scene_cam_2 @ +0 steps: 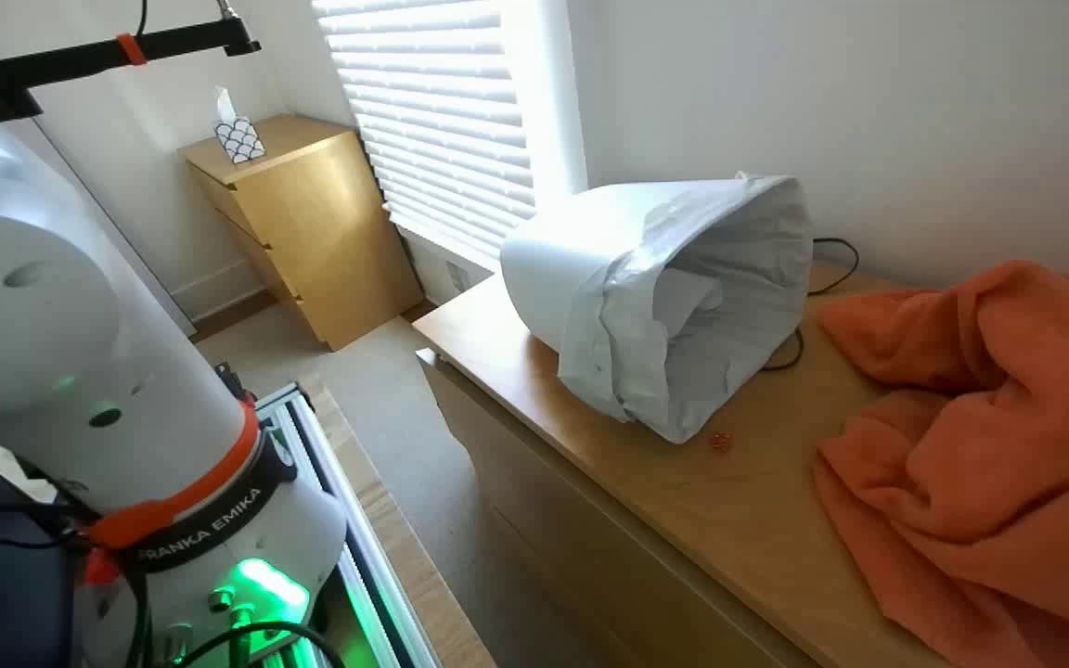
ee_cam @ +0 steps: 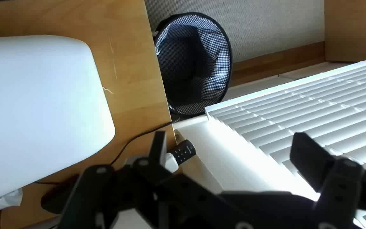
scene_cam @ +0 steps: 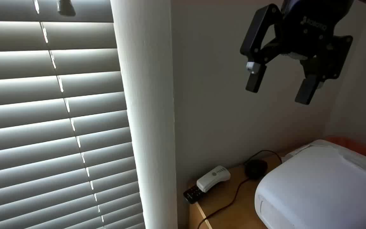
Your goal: Place the white bin upright.
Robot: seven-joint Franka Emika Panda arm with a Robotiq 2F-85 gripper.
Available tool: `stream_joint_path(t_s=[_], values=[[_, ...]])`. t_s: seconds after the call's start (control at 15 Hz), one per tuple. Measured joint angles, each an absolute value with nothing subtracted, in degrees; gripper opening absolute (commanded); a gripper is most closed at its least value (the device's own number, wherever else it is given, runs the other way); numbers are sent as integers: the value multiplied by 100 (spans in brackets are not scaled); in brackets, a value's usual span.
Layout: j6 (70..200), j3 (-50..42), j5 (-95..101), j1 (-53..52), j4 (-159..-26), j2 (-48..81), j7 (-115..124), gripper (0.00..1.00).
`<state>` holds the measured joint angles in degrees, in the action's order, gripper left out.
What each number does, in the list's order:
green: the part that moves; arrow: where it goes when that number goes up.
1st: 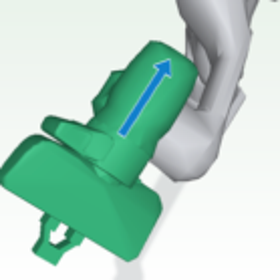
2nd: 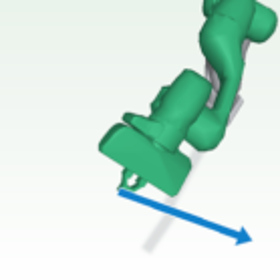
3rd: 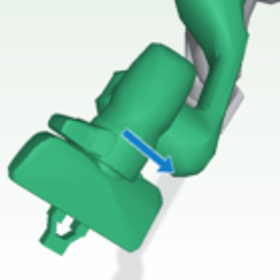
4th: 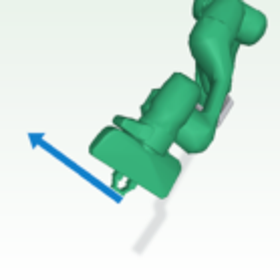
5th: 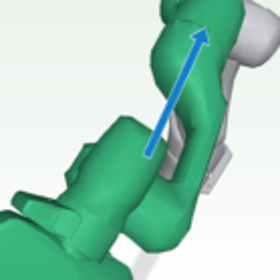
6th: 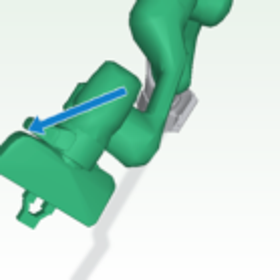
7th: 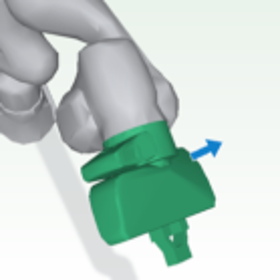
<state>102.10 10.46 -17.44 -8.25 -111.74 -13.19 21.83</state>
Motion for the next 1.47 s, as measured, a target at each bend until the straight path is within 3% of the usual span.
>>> stream_joint_path(t_s=[0.73, 1.47], values=[[10196, 1020, -1748, -786, -11175, -1295, 2203, 100], [10083, 67, -1396, -69, -11748, -1225, 633, 100]])
